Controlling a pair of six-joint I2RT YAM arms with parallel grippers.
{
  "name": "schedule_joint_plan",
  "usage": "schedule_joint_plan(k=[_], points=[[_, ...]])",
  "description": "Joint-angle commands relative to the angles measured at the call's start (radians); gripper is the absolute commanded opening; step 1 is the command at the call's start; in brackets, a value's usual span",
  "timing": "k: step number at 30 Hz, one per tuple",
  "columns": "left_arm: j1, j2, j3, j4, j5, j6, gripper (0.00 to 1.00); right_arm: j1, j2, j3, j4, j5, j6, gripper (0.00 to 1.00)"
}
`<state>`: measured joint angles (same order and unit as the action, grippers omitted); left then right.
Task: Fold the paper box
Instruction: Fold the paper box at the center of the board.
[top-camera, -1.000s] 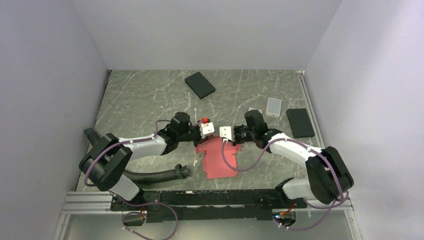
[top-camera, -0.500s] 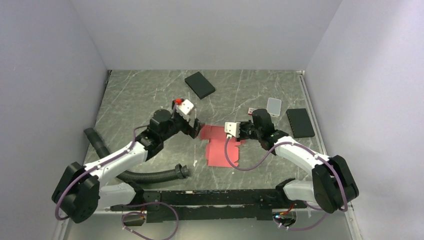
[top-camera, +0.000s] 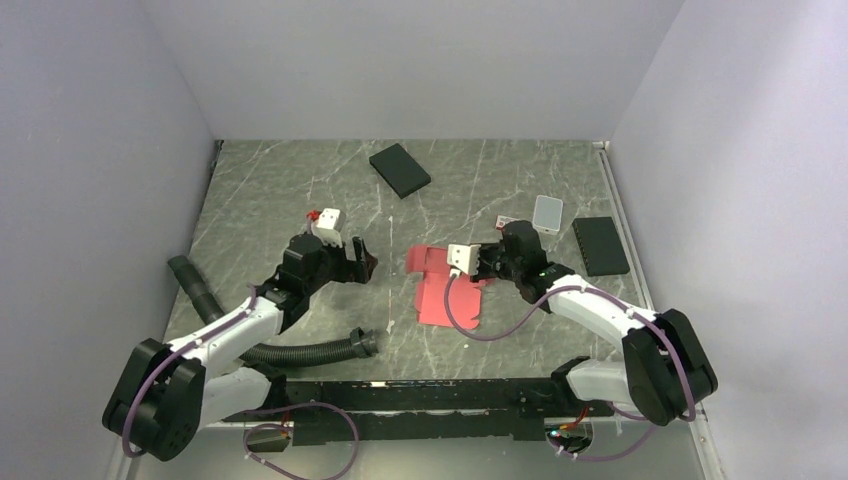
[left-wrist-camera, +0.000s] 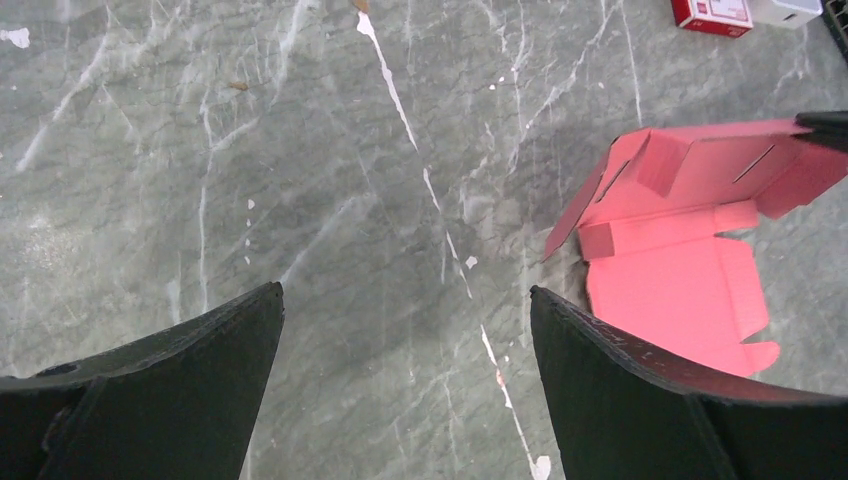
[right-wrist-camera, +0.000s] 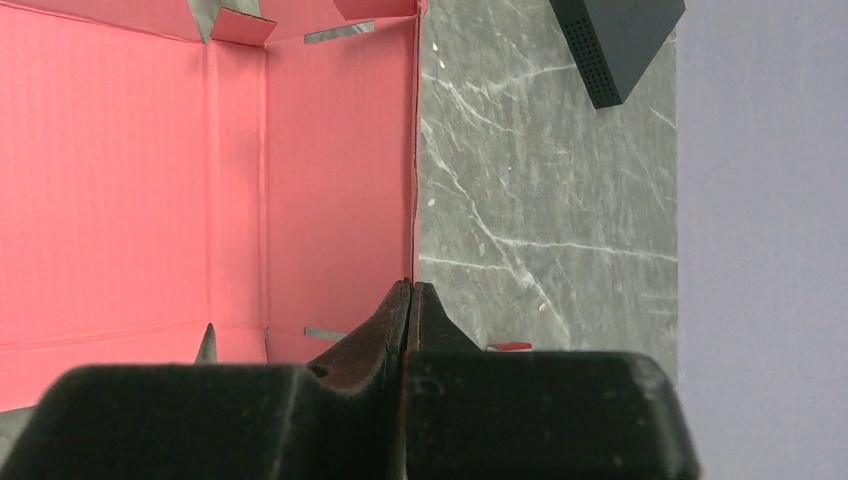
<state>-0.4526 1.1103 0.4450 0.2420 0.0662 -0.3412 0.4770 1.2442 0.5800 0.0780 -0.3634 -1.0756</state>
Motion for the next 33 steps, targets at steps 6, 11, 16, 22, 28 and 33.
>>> schedule_joint_plan(k=[6,11,16,22,28,33], points=[[0.021,0.038,0.005,0.102,0.053,-0.071,0.98,0.062,0.022,0.008,0.055,0.080,-0.006,0.00],[0.029,0.073,-0.011,0.167,0.116,-0.078,0.97,0.086,0.027,0.029,0.018,0.074,0.007,0.00],[0.041,0.124,-0.011,0.197,0.171,-0.088,0.97,0.101,0.036,0.020,0.034,0.088,-0.001,0.00],[0.056,0.163,-0.003,0.208,0.212,-0.109,0.98,0.101,0.028,0.023,0.036,0.095,0.006,0.00],[0.077,0.213,0.015,0.220,0.263,-0.115,0.95,0.102,0.029,0.032,0.022,0.079,0.017,0.00],[0.096,0.285,0.047,0.254,0.304,-0.103,0.87,0.103,0.030,0.030,0.021,0.073,0.015,0.00]])
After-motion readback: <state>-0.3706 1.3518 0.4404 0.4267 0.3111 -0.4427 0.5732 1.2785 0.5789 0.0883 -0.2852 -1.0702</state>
